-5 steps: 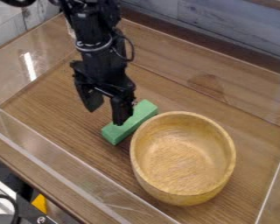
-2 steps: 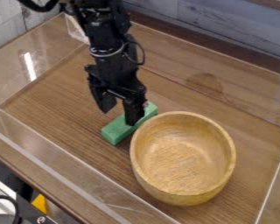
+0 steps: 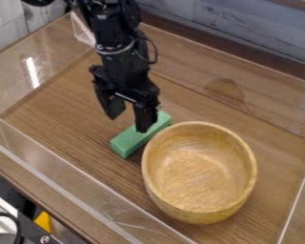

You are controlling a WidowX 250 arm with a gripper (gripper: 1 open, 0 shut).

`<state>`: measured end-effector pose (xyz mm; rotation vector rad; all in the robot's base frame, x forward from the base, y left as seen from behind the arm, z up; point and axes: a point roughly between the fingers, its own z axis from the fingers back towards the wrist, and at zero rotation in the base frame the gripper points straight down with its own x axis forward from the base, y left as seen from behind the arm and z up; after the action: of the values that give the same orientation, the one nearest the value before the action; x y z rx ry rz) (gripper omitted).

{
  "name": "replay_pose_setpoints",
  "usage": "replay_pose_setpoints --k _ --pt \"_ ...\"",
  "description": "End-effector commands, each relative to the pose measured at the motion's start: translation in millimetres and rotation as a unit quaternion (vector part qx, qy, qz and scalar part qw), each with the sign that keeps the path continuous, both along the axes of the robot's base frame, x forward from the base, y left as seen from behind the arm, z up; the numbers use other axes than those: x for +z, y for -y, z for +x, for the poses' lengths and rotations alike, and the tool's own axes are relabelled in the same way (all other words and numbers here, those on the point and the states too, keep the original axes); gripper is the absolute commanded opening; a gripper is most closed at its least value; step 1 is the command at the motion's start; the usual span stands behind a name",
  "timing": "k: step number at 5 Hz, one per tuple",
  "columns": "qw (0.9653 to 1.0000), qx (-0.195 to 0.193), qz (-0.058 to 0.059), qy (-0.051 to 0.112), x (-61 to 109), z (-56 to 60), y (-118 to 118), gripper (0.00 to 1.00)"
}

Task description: Put the green block in the brown bowl

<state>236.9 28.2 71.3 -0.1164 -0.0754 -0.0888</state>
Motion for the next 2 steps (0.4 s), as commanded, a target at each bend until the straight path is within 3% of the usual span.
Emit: replay_pose_setpoints --k 1,2 --pt "0.9993 -0.013 0.008 0.035 3.2 17.7 11.8 1.00" --pt "0.9990 -0.023 0.009 0.038 -5.6 23.6 16.3 1.00"
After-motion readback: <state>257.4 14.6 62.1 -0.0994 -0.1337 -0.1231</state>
